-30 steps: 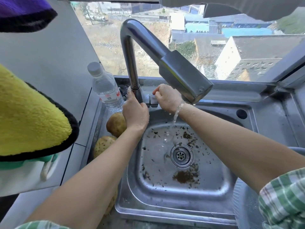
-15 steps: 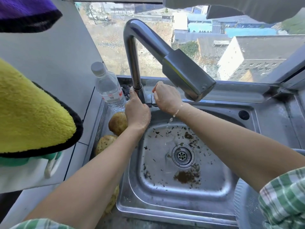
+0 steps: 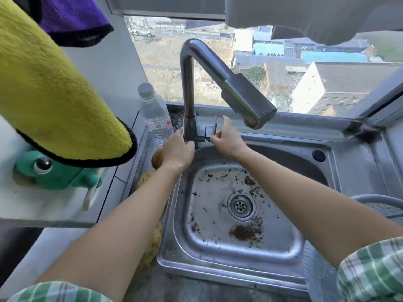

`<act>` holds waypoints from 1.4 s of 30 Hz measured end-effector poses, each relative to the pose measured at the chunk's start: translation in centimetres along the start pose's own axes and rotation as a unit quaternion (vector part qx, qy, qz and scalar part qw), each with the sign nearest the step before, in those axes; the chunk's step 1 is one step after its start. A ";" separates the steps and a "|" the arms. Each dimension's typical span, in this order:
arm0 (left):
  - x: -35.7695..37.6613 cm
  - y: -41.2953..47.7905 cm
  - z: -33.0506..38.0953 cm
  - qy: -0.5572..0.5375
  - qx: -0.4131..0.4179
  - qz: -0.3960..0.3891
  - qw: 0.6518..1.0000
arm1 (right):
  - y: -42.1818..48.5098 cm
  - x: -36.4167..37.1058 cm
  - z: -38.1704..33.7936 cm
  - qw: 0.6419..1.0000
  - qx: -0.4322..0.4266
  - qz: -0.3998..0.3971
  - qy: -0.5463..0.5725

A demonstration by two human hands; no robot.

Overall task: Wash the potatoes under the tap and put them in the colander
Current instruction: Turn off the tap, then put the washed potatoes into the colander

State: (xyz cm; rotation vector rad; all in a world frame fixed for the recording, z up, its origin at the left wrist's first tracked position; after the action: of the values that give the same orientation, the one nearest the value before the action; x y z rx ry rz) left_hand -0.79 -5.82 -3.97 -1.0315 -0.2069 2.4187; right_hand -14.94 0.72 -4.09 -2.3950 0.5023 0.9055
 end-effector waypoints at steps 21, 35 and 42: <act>-3.8 -6.8 -10.8 0.255 -0.055 -0.017 0.965 | -1.0 13.4 -6.4 0.883 -0.283 -0.090 -0.363; -3.5 -5.3 -10.5 0.285 -0.005 -0.052 0.957 | -0.3 13.2 -6.6 0.937 -0.233 -0.058 -0.255; -3.8 -5.9 -7.8 0.252 0.010 -0.066 0.966 | -2.7 7.8 -3.1 0.985 -0.115 0.014 -0.127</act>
State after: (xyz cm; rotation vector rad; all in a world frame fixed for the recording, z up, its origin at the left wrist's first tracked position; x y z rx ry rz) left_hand 9.28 -3.05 -5.10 -1.5262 -0.0694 1.9595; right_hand -6.55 -0.14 -6.57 -2.4290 0.3494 1.3226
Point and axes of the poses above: each hand's wrist, its own y-axis towards the middle knuckle, its own x-axis out of the palm, z = x × y, the point moved 6 cm from there along y, towards the middle knuckle, and after that the axes turned 5 degrees about -y, right-handed, at the moved point
